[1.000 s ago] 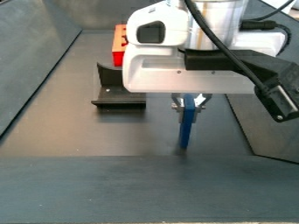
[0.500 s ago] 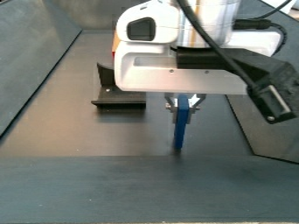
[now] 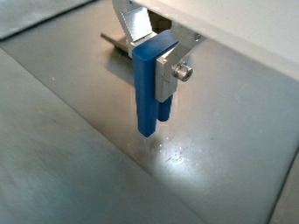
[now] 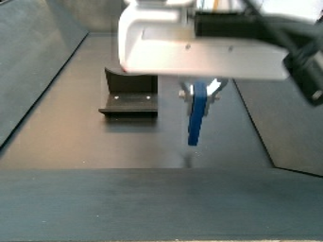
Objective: Pick up the square-circle object. Move up. Rotate the square-circle object. Move to above the board. Insert the square-circle object.
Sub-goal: Move up, then rotate the square-circle object.
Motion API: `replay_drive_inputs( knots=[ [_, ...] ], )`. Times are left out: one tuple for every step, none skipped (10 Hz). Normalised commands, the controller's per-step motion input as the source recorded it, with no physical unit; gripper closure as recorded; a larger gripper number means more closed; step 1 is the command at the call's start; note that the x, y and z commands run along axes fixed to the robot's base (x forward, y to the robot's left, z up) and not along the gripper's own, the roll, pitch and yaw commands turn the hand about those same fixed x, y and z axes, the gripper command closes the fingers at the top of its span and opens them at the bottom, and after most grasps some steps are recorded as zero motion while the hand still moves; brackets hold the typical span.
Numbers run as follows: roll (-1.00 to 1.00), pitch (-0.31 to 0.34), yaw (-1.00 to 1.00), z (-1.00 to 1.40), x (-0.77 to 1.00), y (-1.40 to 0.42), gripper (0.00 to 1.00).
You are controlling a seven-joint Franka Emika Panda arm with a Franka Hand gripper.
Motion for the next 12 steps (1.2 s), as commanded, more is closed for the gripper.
replay_drive_inputs(
  knots=[
    [0.09, 0.082, 0.01, 0.2, -0.02, 0.0, 1.0],
    [0.0, 0.0, 0.0, 0.7, -0.22, -1.0, 1.0],
    [0.01, -0.012, 0.01, 0.68, -0.21, -1.0, 1.0],
    [0.05, -0.018, 0.01, 0.69, -0.22, -1.0, 1.0],
    [0.08, 0.0, 0.02, 0.7, -0.2, -1.0, 1.0],
    [0.09, 0.029, 0.02, 0.7, -0.19, -1.0, 1.0],
    [0.1, 0.056, 0.02, 0.7, -0.18, -1.0, 1.0],
    [0.09, 0.063, 0.02, 0.7, -0.17, -1.0, 1.0],
    [0.11, 0.062, 0.03, 0.69, -0.17, -1.0, 1.0],
    [0.11, 0.047, 0.03, 0.67, -0.16, -1.0, 1.0],
    [0.12, 0.041, 0.03, 0.6, -0.15, -0.93, 1.0],
    [0.11, 0.031, 0.03, 0.43, -0.11, -0.73, 1.0]
  ],
)
